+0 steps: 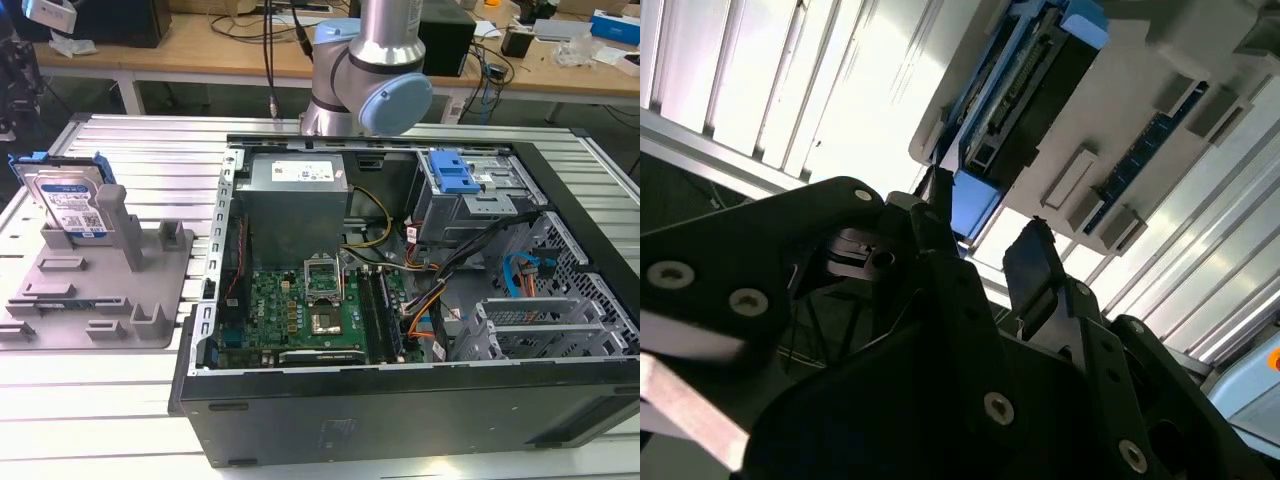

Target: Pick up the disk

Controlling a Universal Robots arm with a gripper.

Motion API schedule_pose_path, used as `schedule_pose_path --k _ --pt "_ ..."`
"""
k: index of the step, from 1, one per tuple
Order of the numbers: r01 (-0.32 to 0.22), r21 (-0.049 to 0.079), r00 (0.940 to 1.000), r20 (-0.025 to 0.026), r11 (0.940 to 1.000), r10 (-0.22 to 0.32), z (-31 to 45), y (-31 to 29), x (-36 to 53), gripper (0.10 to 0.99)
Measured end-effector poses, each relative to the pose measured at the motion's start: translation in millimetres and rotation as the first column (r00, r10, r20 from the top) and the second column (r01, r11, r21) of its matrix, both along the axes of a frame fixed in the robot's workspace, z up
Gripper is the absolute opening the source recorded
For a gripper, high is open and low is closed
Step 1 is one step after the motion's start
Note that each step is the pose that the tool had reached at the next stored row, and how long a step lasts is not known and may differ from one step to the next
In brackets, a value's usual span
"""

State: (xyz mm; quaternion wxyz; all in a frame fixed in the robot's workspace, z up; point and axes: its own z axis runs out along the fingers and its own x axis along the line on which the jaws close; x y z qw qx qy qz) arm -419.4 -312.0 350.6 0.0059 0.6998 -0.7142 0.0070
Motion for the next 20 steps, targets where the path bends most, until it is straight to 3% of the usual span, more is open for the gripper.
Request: schedule_pose_path --k 20 --pt "0.000 -0.001 1.0000 0.0005 1.0000 0.000 -18.8 -0.9 -0.9 0.482"
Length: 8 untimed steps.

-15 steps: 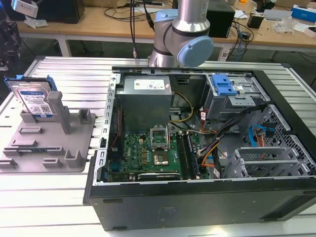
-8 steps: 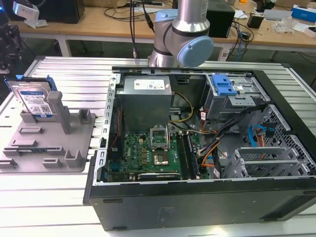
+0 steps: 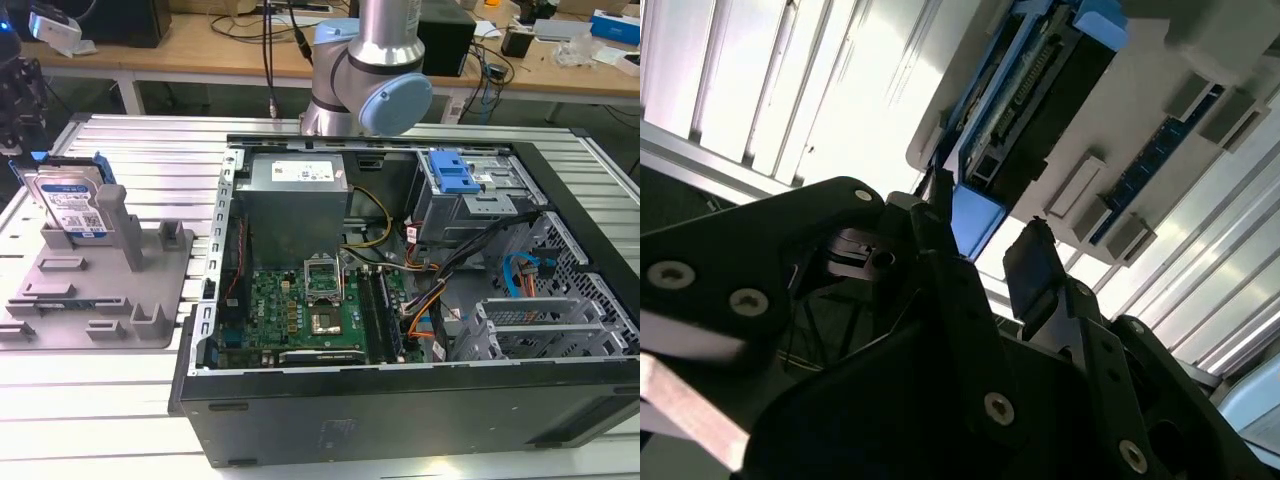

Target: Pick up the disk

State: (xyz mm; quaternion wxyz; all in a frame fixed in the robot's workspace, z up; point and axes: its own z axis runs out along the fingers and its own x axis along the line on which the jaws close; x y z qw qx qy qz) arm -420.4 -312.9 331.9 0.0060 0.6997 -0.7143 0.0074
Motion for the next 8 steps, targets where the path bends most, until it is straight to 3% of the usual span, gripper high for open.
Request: schedule_pose_path --k 8 --pt "0.000 0.000 1.0000 -0.0001 1.0000 0.000 -8.1 0.0 -1.6 0.482"
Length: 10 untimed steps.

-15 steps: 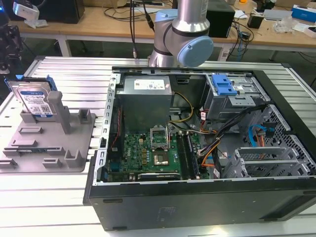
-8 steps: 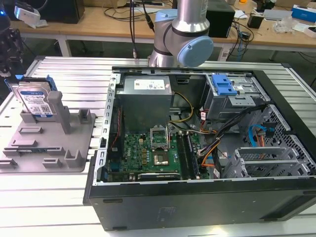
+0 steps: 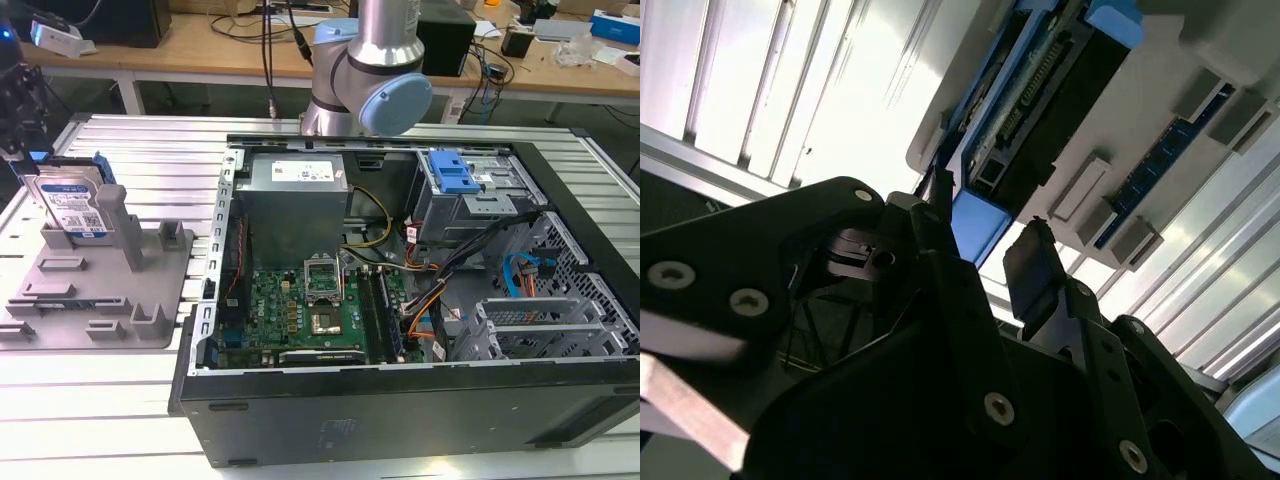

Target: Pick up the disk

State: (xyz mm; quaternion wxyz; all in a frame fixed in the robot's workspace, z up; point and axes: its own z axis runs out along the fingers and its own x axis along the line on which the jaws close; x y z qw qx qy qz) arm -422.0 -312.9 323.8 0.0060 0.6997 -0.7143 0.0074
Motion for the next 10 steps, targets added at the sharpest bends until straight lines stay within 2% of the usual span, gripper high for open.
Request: schedule_pose_path --k 10 --pt "0.000 0.000 1.0000 0.0000 1.0000 0.000 -6.1 0.8 0.0 0.482"
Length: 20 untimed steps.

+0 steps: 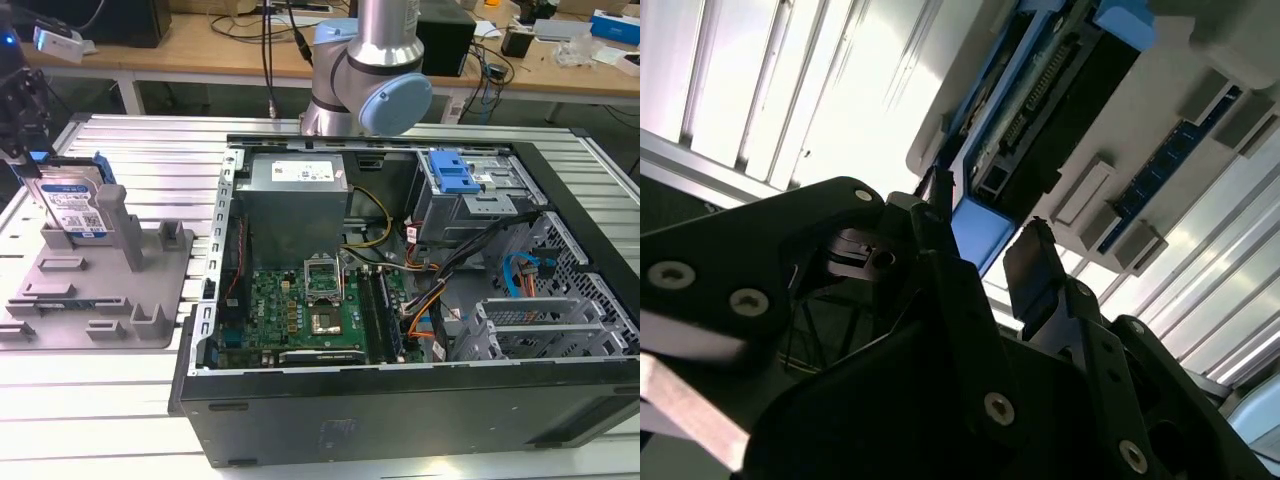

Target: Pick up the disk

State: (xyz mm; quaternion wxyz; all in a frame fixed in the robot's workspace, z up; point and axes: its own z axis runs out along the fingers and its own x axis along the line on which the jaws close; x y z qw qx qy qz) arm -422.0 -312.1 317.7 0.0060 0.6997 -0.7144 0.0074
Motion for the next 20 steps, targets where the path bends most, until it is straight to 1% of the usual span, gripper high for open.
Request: schedule_pose_path --k 12,16,20 --pt "0.000 0.000 1.0000 0.0001 1.0000 0.000 -7.7 1.7 0.0 0.482" --pt "0.000 0.000 1.0000 0.0001 1.0000 0.000 -12.4 2.1 -0.4 0.482" --pt "0.000 0.000 1.0000 0.0001 1.0000 0.000 -14.9 2.1 -0.9 0.482"
